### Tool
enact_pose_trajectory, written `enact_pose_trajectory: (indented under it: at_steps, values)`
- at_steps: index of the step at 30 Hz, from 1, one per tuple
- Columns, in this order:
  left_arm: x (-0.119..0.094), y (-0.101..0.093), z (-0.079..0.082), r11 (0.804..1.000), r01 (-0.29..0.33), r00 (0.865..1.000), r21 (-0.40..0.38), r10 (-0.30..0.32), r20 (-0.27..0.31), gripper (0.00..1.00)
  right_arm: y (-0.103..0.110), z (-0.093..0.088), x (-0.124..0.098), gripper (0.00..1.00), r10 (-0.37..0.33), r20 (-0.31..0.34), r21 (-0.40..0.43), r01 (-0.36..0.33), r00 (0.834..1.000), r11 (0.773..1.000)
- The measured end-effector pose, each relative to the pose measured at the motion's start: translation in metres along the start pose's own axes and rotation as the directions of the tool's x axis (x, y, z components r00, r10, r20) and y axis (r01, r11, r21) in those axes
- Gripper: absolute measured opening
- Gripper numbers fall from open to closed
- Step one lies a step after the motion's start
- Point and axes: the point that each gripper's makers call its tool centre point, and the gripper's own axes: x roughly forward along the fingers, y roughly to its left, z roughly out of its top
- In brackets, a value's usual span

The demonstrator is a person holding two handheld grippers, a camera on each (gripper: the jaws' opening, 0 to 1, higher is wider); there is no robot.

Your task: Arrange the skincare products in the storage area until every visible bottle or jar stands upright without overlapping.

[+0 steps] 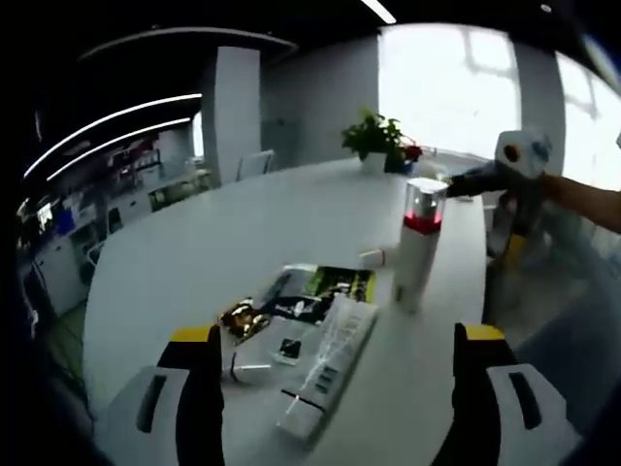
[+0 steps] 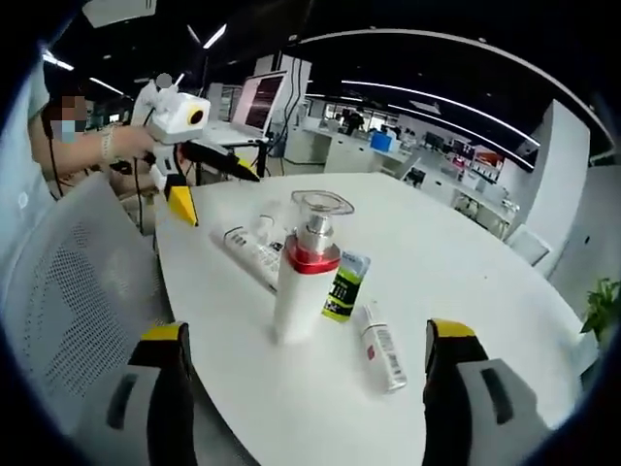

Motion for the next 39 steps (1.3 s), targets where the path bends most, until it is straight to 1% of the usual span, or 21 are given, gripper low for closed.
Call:
enact_pose_trajectory:
  at_steps: [3, 5, 8, 10, 13, 16, 19, 20, 21, 23, 24, 26, 27, 30, 31, 34, 35, 36, 37, 38, 39]
  values:
    - [0.01, -0.006, -0.008, 0.998, 0.041, 0.998, 0.048, -0.038, -0.059, 0.97, -0.002, 0.001, 0.0, 1.0, -0.012, 0.006, 0.001, 0.012, 1.0, 1.0]
    - [0.017, -0.007, -0.01, 0.995, 0.06, 0.995, 0.074, -0.054, -0.089, 0.94, -0.002, 0.002, 0.001, 1.0, -0.012, 0.006, -0.002, 0.012, 1.0, 1.0]
    - [0.026, -0.007, -0.013, 0.993, 0.091, 0.989, 0.076, -0.081, -0.12, 0.87, 0.0, -0.001, 0.002, 1.0, -0.007, -0.013, -0.008, 0.007, 1.0, 1.0]
    - [0.03, -0.008, -0.018, 0.99, 0.117, 0.981, 0.075, -0.104, -0.161, 0.83, 0.003, -0.003, 0.001, 1.0, -0.004, -0.017, -0.011, 0.004, 1.0, 1.0]
    - [0.036, -0.008, -0.03, 0.979, 0.166, 0.956, 0.115, -0.132, -0.262, 0.78, 0.003, -0.008, 0.001, 1.0, -0.004, -0.028, -0.001, 0.004, 1.0, 1.0]
    - [0.04, -0.002, -0.039, 0.966, 0.186, 0.932, 0.177, -0.116, -0.344, 0.73, 0.001, -0.012, 0.0, 1.0, -0.01, -0.038, 0.013, 0.01, 0.999, 1.0]
    - [0.045, 0.0, -0.043, 0.961, 0.202, 0.92, 0.191, -0.12, -0.374, 0.71, -0.002, -0.012, -0.002, 1.0, -0.016, -0.037, 0.019, 0.016, 0.999, 1.0]
    - [0.045, 0.0, -0.046, 0.959, 0.209, 0.912, 0.19, -0.121, -0.393, 0.7, -0.002, -0.012, -0.002, 1.0, -0.016, -0.035, 0.019, 0.017, 0.999, 1.0]
    - [0.045, 0.001, -0.05, 0.956, 0.221, 0.898, 0.192, -0.123, -0.421, 0.67, -0.003, -0.011, -0.002, 1.0, -0.016, -0.029, 0.021, 0.017, 0.999, 1.0]
    - [0.046, 0.0, -0.055, 0.947, 0.247, 0.883, 0.206, -0.132, -0.451, 0.6, -0.003, -0.011, -0.002, 1.0, -0.015, -0.029, 0.023, 0.016, 0.999, 1.0]
    - [0.048, 0.001, -0.056, 0.946, 0.248, 0.879, 0.211, -0.128, -0.458, 0.59, -0.003, -0.012, -0.002, 1.0, -0.018, -0.036, 0.025, 0.019, 0.999, 1.0]
    - [0.051, 0.005, -0.058, 0.947, 0.232, 0.877, 0.222, -0.105, -0.47, 0.64, -0.005, -0.014, -0.001, 1.0, -0.023, -0.046, 0.026, 0.024, 0.999, 0.999]
    - [0.051, 0.006, -0.06, 0.947, 0.232, 0.871, 0.22, -0.101, -0.482, 0.65, -0.004, -0.015, -0.001, 1.0, -0.017, -0.049, 0.025, 0.019, 0.999, 1.0]
    - [0.051, 0.004, -0.068, 0.94, 0.262, 0.848, 0.219, -0.116, -0.517, 0.59, -0.002, -0.016, 0.001, 1.0, -0.007, -0.057, 0.019, 0.008, 0.998, 1.0]
    - [0.052, 0.004, -0.068, 0.941, 0.262, 0.847, 0.215, -0.117, -0.518, 0.58, -0.002, -0.016, 0.001, 1.0, -0.005, -0.057, 0.019, 0.006, 0.998, 1.0]
    - [0.053, 0.002, -0.075, 0.938, 0.281, 0.829, 0.201, -0.132, -0.544, 0.55, 0.0, -0.014, 0.003, 1.0, 0.004, -0.048, 0.04, -0.002, 0.999, 0.999]
    - [0.053, 0.002, -0.076, 0.938, 0.284, 0.826, 0.2, -0.134, -0.548, 0.53, -0.001, -0.014, 0.004, 1.0, 0.003, -0.049, 0.044, -0.001, 0.999, 0.999]
    - [0.053, 0.001, -0.079, 0.935, 0.299, 0.814, 0.19, -0.146, -0.562, 0.52, -0.001, -0.014, 0.004, 1.0, 0.0, -0.052, 0.045, 0.003, 0.999, 0.999]
    - [0.053, 0.0, -0.08, 0.935, 0.302, 0.811, 0.188, -0.148, -0.566, 0.52, -0.002, -0.015, 0.004, 1.0, -0.002, -0.058, 0.039, 0.004, 0.998, 0.999]
    - [0.054, 0.0, -0.077, 0.938, 0.297, 0.816, 0.177, -0.153, -0.557, 0.51, -0.002, -0.015, 0.004, 1.0, -0.001, -0.06, 0.036, 0.003, 0.998, 0.999]
    - [0.055, 0.001, -0.077, 0.938, 0.297, 0.815, 0.177, -0.152, -0.56, 0.51, -0.002, -0.016, 0.004, 1.0, 0.0, -0.06, 0.036, 0.002, 0.998, 0.999]
